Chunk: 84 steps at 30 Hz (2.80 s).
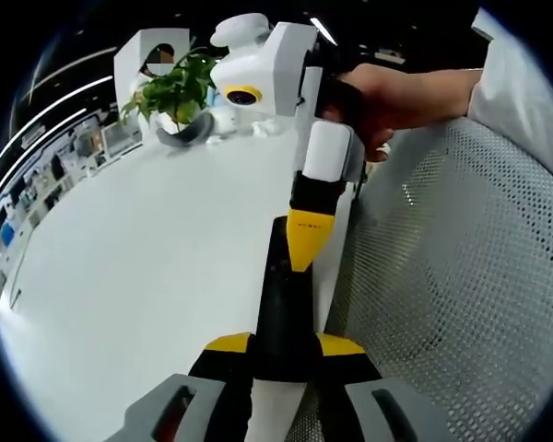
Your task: Press the specified remote control buttons in sequence, fully releasing each button before pressing the next.
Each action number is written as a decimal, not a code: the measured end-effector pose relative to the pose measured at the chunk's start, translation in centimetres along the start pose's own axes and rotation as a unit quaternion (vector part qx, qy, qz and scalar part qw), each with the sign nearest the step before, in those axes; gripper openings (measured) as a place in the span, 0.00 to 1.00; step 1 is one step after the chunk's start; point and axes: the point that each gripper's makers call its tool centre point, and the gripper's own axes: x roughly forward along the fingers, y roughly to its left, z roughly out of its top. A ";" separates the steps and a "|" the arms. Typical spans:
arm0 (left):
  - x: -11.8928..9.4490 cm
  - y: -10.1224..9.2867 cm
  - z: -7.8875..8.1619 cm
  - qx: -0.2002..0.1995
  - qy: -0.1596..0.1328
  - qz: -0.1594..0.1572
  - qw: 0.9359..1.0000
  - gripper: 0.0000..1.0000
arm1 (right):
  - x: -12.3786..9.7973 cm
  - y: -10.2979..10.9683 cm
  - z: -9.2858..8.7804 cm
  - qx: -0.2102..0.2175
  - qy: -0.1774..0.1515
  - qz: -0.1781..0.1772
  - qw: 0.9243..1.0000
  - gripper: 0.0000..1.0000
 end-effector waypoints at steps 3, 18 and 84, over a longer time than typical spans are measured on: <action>0.0 0.0 0.0 0.000 0.000 0.000 1.000 0.24 | 0.1 -0.1 0.0 -0.005 0.000 -0.004 1.000 0.00; 0.0 0.0 0.0 0.002 -0.001 -0.002 1.000 0.25 | 0.1 -0.2 -0.1 -0.018 -0.006 -0.003 1.000 0.00; 0.1 0.0 0.1 -0.001 -0.008 -0.003 1.000 0.24 | 0.1 0.1 -0.6 0.015 0.017 0.023 0.999 0.00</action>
